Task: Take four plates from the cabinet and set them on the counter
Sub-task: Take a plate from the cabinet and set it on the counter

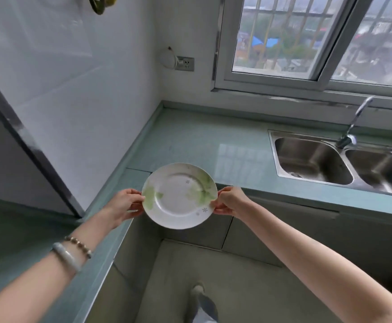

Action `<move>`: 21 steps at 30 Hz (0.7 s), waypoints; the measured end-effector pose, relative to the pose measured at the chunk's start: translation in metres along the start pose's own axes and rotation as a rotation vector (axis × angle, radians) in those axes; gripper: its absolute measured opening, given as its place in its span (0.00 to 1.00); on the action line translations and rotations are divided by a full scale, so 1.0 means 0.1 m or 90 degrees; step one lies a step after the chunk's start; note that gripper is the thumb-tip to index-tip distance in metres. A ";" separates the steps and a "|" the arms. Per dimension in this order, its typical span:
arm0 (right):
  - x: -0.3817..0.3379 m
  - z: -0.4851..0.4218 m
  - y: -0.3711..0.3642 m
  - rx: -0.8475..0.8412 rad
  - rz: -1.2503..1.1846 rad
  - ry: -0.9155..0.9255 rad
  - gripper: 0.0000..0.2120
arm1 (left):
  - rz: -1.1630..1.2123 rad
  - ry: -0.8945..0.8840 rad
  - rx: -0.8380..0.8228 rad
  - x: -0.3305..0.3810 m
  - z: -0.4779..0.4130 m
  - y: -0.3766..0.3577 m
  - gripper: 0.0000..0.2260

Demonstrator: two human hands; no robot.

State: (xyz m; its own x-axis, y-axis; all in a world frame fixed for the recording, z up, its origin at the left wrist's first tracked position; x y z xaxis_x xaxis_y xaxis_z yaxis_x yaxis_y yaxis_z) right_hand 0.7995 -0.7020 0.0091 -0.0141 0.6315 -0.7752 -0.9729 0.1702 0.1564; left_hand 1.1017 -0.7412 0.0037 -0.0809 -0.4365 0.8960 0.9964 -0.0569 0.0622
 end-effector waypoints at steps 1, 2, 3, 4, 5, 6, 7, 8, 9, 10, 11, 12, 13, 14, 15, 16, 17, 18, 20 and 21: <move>-0.13 -0.21 -0.02 0.000 0.002 -0.005 0.11 | 0.005 0.006 0.006 0.07 -0.22 -0.01 0.05; -0.27 -0.42 -0.03 0.001 0.001 -0.011 0.10 | 0.013 0.012 0.011 0.13 -0.45 -0.03 0.05; -0.41 -0.64 -0.04 -0.001 0.003 -0.016 0.10 | 0.021 0.019 0.018 0.20 -0.67 -0.05 0.05; -0.55 -0.83 -0.06 -0.003 0.008 -0.017 0.11 | 0.028 0.024 0.023 0.27 -0.86 -0.06 0.04; -0.68 -1.02 -0.09 -0.008 0.016 -0.020 0.10 | 0.035 0.029 0.026 0.34 -1.06 -0.08 0.04; -0.80 -1.19 -0.12 -0.013 0.026 -0.022 0.10 | 0.043 0.035 0.031 0.39 -1.22 -0.09 0.04; -0.91 -1.37 -0.15 -0.016 0.036 -0.023 0.10 | 0.052 0.043 0.039 0.44 -1.38 -0.09 0.04; -1.01 -1.54 -0.19 -0.016 0.045 -0.023 0.10 | 0.062 0.052 0.051 0.47 -1.51 -0.08 0.05; -1.10 -1.70 -0.24 -0.015 0.058 -0.023 0.10 | 0.074 0.063 0.065 0.48 -1.64 -0.06 0.05; -1.18 -1.86 -0.30 -0.013 0.070 -0.020 0.10 | 0.088 0.073 0.079 0.47 -1.75 -0.03 0.05; -1.25 -2.01 -0.36 -0.013 0.085 -0.019 0.11 | 0.103 0.084 0.095 0.46 -1.86 0.00 0.06; -1.30 -2.15 -0.43 -0.014 0.100 -0.020 0.11 | 0.121 0.097 0.111 0.43 -1.97 0.04 0.06; -1.34 -2.28 -0.52 -0.017 0.116 -0.023 0.11 | 0.140 0.110 0.126 0.40 -2.08 0.08 0.07; -1.37 -2.40 -0.60 -0.021 0.134 -0.026 0.10 | 0.158 0.124 0.140 0.37 -2.18 0.12 0.08; -1.40 -2.52 -0.68 -0.023 0.155 -0.029 0.10 | 0.174 0.138 0.156 0.34 -2.28 0.17 0.09; -1.42 -2.62 -0.75 -0.023 0.172 -0.033 0.10 | 0.188 0.150 0.172 0.30 -2.38 0.20 0.10; -1.45 -2.73 -0.81 -0.023 0.183 -0.038 0.09 | 0.198 0.161 0.186 0.27 -2.49 0.23 0.10; -1.47 -2.83 -0.88 -0.023 0.188 -0.046 0.08 | 0.206 0.168 0.196 0.25 -2.60 0.26 0.11; -1.48 -3.03 -0.99 -0.021 0.198 -0.063 0.08 | 0.219 0.177 0.208 0.21 -2.80 0.30 0.12; -1.49 -3.13 -1.03 -0.017 0.206 -0.068 0.08 | 0.222 0.182 0.210 0.18 -2.90 0.31 0.12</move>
State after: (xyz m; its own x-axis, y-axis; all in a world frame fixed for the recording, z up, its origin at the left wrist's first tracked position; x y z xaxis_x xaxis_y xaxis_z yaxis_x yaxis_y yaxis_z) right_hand 0.8300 -1.0506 -0.0826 -0.3006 0.7252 -0.6194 -0.9277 -0.0715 0.3665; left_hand 1.1246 -1.0119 -0.1055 0.2977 -0.6081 0.7359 0.9163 0.3984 -0.0414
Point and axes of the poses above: each hand's wrist, its own z-axis away from the middle knuckle, its own y-axis out of the back of the hand, x = y × z, the point moved 9 cm from there along -z, towards the middle knuckle, and after that the axes turned 2 degrees about -y, right-handed, at the moved point
